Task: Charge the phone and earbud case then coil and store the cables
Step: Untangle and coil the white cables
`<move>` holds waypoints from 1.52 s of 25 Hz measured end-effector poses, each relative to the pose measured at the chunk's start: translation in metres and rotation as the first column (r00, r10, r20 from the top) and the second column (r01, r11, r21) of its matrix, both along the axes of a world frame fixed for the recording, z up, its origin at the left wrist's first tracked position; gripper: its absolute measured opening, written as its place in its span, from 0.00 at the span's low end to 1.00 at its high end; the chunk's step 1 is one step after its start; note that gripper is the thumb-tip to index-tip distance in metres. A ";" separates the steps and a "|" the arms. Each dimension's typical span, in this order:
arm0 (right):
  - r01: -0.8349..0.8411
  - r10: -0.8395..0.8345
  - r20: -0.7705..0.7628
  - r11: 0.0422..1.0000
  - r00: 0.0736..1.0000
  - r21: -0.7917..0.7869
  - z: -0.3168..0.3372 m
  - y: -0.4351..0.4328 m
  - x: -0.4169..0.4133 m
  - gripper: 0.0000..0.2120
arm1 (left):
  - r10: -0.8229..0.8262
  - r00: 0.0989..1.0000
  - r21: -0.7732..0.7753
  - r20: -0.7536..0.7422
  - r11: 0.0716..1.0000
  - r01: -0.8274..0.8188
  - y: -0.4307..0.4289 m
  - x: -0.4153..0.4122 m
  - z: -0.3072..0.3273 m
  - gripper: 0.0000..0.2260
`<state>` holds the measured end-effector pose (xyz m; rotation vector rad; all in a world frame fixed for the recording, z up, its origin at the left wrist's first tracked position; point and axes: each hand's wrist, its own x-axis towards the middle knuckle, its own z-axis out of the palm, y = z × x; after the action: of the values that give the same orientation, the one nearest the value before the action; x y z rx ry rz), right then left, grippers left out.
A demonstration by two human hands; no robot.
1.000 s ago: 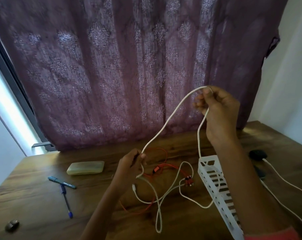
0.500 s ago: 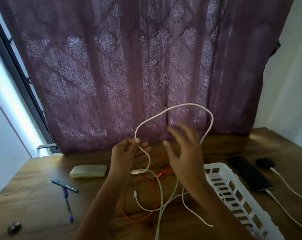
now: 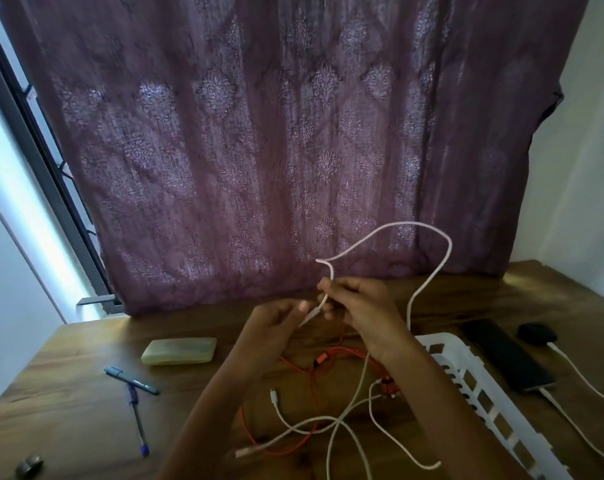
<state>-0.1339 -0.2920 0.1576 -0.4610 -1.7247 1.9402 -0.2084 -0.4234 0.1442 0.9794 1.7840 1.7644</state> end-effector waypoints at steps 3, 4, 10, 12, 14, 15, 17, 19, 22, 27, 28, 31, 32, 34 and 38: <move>-0.018 0.018 -0.007 0.999 1.000 -0.037 0.002 0.003 -0.004 0.09 | -0.027 0.994 -0.081 -0.102 0.997 0.019 -0.003 0.001 0.000 0.06; -0.002 0.002 0.005 1.000 1.000 0.016 0.002 0.002 -0.004 0.10 | -0.035 0.986 -0.119 -0.166 0.993 0.015 -0.004 0.000 0.000 0.06; 0.203 -0.125 -0.184 0.841 0.975 0.502 -0.007 0.004 -0.005 0.13 | -0.140 0.979 0.050 0.151 0.990 0.133 -0.003 0.010 0.022 0.08; 0.002 0.082 -0.198 0.919 0.977 0.393 -0.009 0.002 -0.009 0.13 | -0.216 0.940 0.153 0.264 0.972 0.180 -0.003 0.012 0.032 0.09; -0.108 0.160 -0.292 0.977 0.943 0.186 -0.011 0.000 -0.011 0.14 | -0.281 0.886 0.290 0.370 0.940 0.177 -0.003 0.015 0.043 0.11; -0.124 0.159 -0.327 0.984 0.932 0.125 -0.013 -0.001 -0.012 0.16 | -0.304 0.859 0.358 0.411 0.921 0.154 -0.001 0.015 0.048 0.12; -0.142 0.163 -0.286 0.985 0.944 0.094 -0.017 -0.009 -0.011 0.14 | -0.330 0.831 0.464 0.448 0.880 0.099 0.002 0.014 0.057 0.12; -0.134 0.162 -0.164 0.976 0.973 0.171 -0.024 -0.017 -0.008 0.06 | -0.318 0.845 0.517 0.430 0.854 0.059 0.005 0.009 0.064 0.11; -0.010 0.040 -0.064 0.909 0.997 0.416 -0.026 -0.022 -0.001 0.04 | -0.199 0.912 0.521 0.360 0.854 -0.019 0.008 0.000 0.069 0.08; 0.054 -0.008 -0.094 0.863 0.996 0.503 -0.025 -0.018 0.018 0.09 | 0.078 0.974 0.464 0.210 0.869 -0.170 0.008 -0.012 0.056 0.09; 0.084 -0.031 -0.108 0.842 0.994 0.533 -0.025 -0.016 0.021 0.08 | 0.157 0.977 0.427 0.142 0.881 -0.204 0.009 -0.014 0.050 0.11; 0.243 -0.122 -0.217 0.641 0.969 0.728 -0.022 -0.012 0.028 0.08 | 0.318 0.947 0.352 -0.038 0.892 -0.285 0.010 -0.017 0.035 0.13; 0.298 -0.141 -0.263 0.491 0.954 0.819 -0.020 -0.012 0.030 0.10 | 0.336 0.938 0.344 -0.084 0.893 -0.289 0.010 -0.015 0.033 0.13; 0.362 -0.142 -0.341 0.154 0.929 0.919 -0.013 -0.014 0.034 0.13 | 0.314 0.933 0.321 -0.177 0.914 -0.247 0.012 -0.008 0.031 0.12; 0.446 -0.041 -0.456 -0.144 0.889 0.883 0.021 -0.008 0.045 0.12 | 0.036 0.982 0.213 -0.183 0.977 0.004 0.011 0.005 0.026 0.12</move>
<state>-0.0885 -0.3003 0.1788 0.1268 -2.0726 -0.0772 -0.2034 -0.4124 0.1699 1.2562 1.7411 1.9615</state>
